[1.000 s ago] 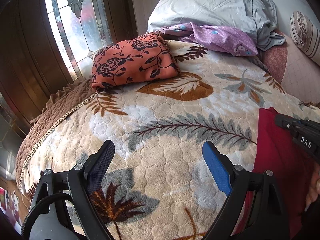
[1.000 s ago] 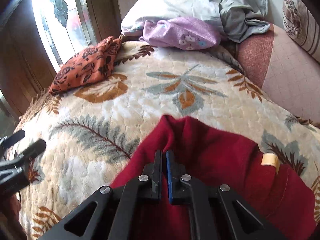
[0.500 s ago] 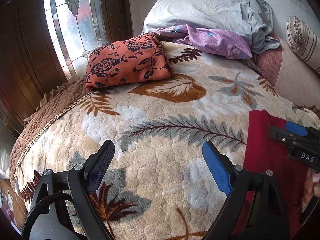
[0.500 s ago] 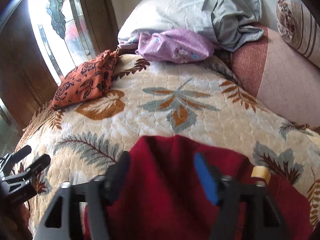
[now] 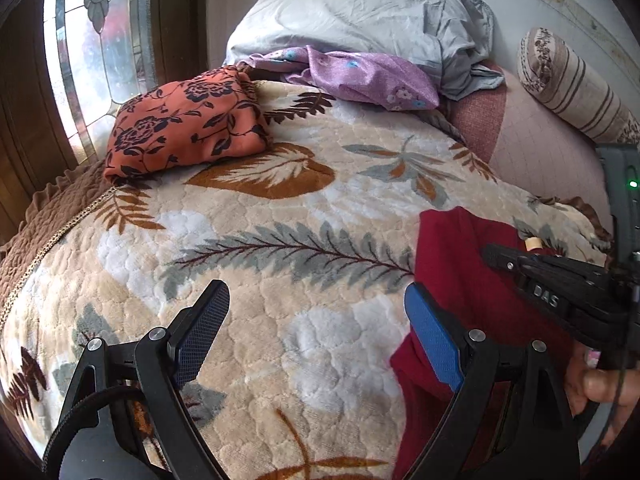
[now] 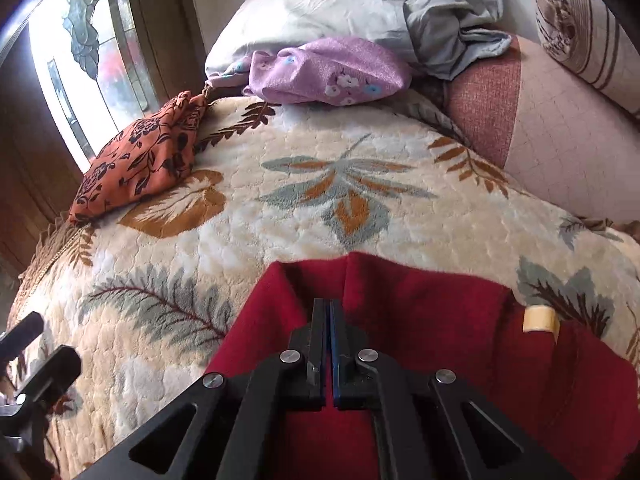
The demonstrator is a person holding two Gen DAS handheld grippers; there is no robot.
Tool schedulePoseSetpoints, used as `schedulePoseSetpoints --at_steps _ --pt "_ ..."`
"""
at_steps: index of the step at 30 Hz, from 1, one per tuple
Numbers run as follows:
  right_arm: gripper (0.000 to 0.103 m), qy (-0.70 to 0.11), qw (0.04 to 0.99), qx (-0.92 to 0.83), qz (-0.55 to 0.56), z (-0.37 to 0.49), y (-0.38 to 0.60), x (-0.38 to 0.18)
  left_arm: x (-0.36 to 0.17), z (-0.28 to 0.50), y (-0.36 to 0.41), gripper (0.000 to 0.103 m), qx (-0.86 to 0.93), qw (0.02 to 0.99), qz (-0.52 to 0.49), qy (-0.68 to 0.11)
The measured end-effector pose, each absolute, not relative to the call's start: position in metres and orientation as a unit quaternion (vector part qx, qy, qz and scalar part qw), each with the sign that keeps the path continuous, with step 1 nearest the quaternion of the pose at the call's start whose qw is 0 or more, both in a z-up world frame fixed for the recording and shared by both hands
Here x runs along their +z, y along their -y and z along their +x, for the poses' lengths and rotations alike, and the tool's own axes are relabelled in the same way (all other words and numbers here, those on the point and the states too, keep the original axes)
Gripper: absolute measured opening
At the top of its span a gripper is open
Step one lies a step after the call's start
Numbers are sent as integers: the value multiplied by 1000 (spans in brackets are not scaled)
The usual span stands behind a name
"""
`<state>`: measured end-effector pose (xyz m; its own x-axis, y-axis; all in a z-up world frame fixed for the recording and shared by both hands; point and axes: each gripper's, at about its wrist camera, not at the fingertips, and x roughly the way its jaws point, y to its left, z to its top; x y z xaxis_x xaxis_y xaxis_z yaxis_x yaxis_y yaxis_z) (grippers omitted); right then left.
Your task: Fold small clothes
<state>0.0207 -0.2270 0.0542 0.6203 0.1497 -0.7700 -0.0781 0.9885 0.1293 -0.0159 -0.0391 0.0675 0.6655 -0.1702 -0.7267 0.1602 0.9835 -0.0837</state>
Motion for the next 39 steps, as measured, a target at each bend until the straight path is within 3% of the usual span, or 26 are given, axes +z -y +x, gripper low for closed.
schedulePoseSetpoints --at_steps 1,3,4,5,12,16,19,24,30,36,39 --pt "4 -436 896 69 45 6 232 59 67 -18 45 90 -102 912 -2 -398" --pt "20 -435 897 67 38 -33 247 66 66 -22 57 90 -127 907 8 -401" --pt "39 -437 898 53 32 -55 257 67 64 -24 64 90 -138 904 14 -405" --pt "50 -438 897 38 30 -77 268 65 61 -26 70 90 -144 900 23 -411" --pt "50 -506 859 -10 74 -185 334 13 21 -30 103 90 -132 866 101 -471" --pt "52 -464 881 -9 91 -216 353 49 25 -34 101 90 -132 872 100 -460" --pt "65 -428 899 -64 69 -214 376 70 22 -30 101 90 -130 870 97 -466" --pt "65 -412 906 -23 89 -169 400 78 23 -30 104 90 -131 870 103 -464" --pt "65 -484 850 185 98 -99 353 60 23 -27 103 90 -132 870 100 -465" --pt "65 -586 776 233 -11 -123 307 30 24 -27 101 90 -133 869 96 -467" --pt "65 -585 768 262 9 -164 299 35 26 -29 101 90 -133 872 100 -461"
